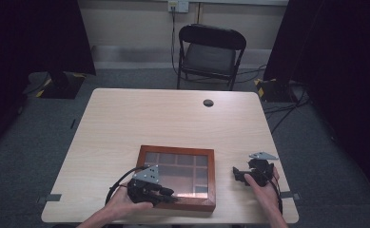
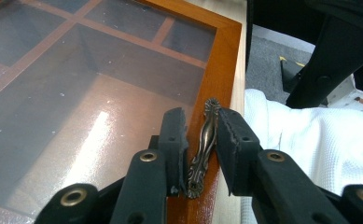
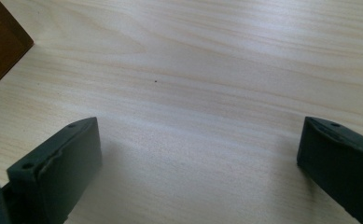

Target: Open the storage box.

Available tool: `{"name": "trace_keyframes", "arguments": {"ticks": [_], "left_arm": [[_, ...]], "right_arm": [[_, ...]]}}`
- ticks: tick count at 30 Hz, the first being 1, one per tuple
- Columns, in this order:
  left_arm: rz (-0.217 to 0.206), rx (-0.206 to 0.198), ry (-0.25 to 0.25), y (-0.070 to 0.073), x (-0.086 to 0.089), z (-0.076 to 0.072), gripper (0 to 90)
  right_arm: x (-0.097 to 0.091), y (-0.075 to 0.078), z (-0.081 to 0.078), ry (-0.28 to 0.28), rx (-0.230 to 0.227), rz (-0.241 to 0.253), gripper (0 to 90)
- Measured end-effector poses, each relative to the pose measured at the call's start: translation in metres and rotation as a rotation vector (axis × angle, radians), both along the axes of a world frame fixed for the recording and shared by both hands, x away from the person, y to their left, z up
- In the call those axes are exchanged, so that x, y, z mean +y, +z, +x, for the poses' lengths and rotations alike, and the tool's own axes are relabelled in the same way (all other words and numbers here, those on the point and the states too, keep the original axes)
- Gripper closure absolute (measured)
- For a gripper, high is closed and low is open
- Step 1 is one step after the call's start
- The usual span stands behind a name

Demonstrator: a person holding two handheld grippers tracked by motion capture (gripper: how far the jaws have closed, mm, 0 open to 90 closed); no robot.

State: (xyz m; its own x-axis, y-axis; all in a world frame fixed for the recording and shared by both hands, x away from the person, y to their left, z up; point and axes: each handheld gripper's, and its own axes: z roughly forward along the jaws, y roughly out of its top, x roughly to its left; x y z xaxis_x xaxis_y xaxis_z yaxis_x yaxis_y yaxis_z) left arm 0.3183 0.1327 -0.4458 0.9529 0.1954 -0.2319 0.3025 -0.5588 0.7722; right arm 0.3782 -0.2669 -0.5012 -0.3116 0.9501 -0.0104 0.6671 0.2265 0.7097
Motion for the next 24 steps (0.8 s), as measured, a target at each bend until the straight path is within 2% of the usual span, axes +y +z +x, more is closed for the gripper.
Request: {"name": "trace_keyframes", "arguments": {"ticks": [7,11,13,16,17,18,19,20,21,24], "left_arm": [[0.003,0.001,-0.006,0.002,0.001,0.001,72.4],[0.003,0.006,-0.010,0.007,0.001,0.003,72.5],[0.005,0.017,-0.013,0.010,0.001,0.004,72.6],[0.007,0.012,-0.020,0.014,0.000,0.005,72.8],[-0.012,0.031,-0.033,0.016,0.001,0.006,73.5],[-0.048,0.028,-0.011,0.018,0.003,0.007,87.4],[-0.090,0.057,-0.005,0.021,0.005,0.010,90.0],[-0.085,0.030,-0.006,0.023,0.006,0.011,90.0],[-0.053,0.005,-0.003,0.025,0.006,0.011,90.0],[-0.028,0.005,-0.041,0.023,0.001,0.005,90.0]], "right_arm": [[0.001,0.000,-0.001,0.013,-0.010,0.005,3.6],[0.003,0.002,-0.003,0.048,-0.024,0.009,13.0],[0.004,0.003,-0.003,0.059,-0.024,0.009,14.4],[0.006,0.004,-0.004,0.085,-0.016,0.013,14.8],[0.006,0.004,-0.004,0.096,-0.015,0.013,15.1],[0.007,0.004,-0.004,0.106,-0.013,0.015,15.6],[0.008,0.005,-0.005,0.122,-0.007,0.023,15.9],[0.009,0.006,-0.005,0.136,-0.009,0.032,15.9],[0.011,0.006,-0.006,0.145,-0.011,0.037,15.8],[0.013,0.007,-0.007,0.149,-0.016,0.040,15.7]]}}
